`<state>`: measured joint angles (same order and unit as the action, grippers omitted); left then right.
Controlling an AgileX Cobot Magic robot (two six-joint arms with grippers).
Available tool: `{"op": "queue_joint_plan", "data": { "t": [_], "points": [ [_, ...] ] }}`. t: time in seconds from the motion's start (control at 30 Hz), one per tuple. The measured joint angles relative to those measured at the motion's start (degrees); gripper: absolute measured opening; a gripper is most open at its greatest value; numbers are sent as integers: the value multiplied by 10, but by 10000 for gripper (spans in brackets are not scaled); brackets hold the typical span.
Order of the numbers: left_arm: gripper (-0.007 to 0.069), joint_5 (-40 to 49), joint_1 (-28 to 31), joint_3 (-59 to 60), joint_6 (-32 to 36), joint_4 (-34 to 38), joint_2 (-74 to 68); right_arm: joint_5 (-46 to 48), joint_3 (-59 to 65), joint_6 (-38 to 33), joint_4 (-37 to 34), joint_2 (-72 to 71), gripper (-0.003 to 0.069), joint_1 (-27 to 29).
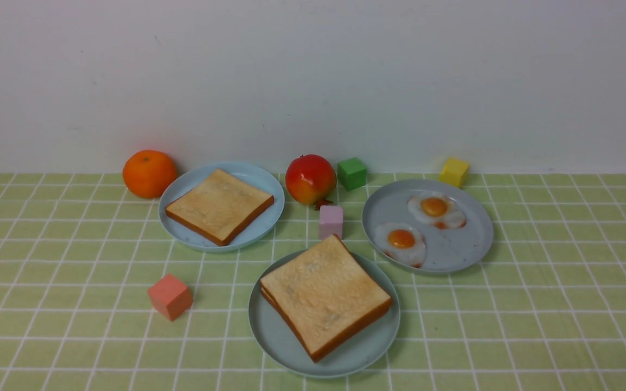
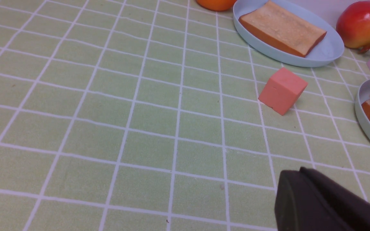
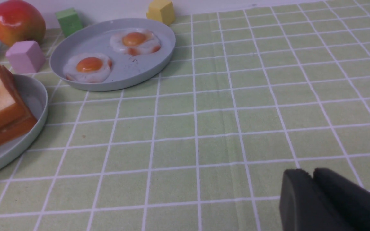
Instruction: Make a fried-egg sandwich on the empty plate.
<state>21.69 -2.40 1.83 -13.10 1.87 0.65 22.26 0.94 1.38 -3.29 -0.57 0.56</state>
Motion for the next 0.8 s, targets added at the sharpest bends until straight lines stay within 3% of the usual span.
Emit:
{"op": "queue_joint_plan", "data": {
  "t": [0.8],
  "points": [
    [29,0,0,0,0,0,0,0,0,0,0,0,113,0]
  ]
}}
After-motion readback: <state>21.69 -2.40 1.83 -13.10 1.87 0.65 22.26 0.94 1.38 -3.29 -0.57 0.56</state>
